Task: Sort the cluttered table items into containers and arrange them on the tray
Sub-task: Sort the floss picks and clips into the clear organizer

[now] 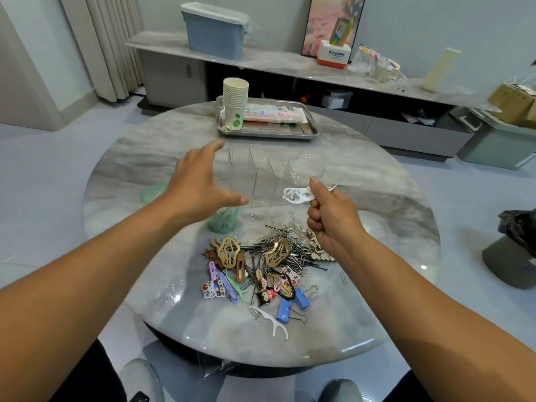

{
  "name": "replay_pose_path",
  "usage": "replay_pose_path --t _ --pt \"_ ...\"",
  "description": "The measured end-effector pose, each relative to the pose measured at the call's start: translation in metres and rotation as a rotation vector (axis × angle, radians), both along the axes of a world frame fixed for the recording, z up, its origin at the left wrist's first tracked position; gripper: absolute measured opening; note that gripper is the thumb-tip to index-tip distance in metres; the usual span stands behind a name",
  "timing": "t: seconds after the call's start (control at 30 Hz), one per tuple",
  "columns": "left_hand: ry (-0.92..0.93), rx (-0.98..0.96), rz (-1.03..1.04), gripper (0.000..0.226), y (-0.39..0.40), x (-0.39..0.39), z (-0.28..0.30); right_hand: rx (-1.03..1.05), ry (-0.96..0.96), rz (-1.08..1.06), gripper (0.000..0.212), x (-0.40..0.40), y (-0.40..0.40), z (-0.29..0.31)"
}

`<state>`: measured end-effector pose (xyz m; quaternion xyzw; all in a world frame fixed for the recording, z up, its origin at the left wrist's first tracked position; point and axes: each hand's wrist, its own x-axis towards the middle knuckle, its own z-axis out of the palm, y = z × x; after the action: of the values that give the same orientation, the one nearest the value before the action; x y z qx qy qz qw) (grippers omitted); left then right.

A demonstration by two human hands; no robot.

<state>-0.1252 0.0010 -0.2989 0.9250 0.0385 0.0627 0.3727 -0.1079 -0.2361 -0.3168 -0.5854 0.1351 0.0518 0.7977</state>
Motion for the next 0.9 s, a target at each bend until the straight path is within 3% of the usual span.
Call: replay_pose_path --t 0.07,0.17,0.43,0.57,0.8,0.9 --pt "0.226 -0.037 -0.007 0.137 0.013 0.002 -0.009 0.010 0.010 -0.033 0.024 0.002 -0.005 0.000" --pt "0.394 -0.156 -0.074 0.136 0.017 -0.002 -0.035 0.026 0.015 -0.089 0.027 0.007 -0.011 0.004" --pt "0.098 -0.171 -0.122 0.078 -0.001 -0.009 -0.069 0.045 -0.013 -0.169 0.026 0.013 -0.029 0.016" --pt "-0.116 -0.021 -0.179 0.073 -0.021 -0.015 -0.051 0.007 -0.049 -0.125 0.025 0.005 -0.021 0.017" --pt "-0.142 0.017 -0.255 0.069 -0.050 -0.029 -0.044 -0.258 -0.250 -0.042 0.029 -0.013 0.007 0.018" --pt "-0.160 -0.009 -0.226 0.070 -0.054 -0.030 -0.042 -0.420 -0.323 -0.050 0.043 -0.017 0.015 0.014"
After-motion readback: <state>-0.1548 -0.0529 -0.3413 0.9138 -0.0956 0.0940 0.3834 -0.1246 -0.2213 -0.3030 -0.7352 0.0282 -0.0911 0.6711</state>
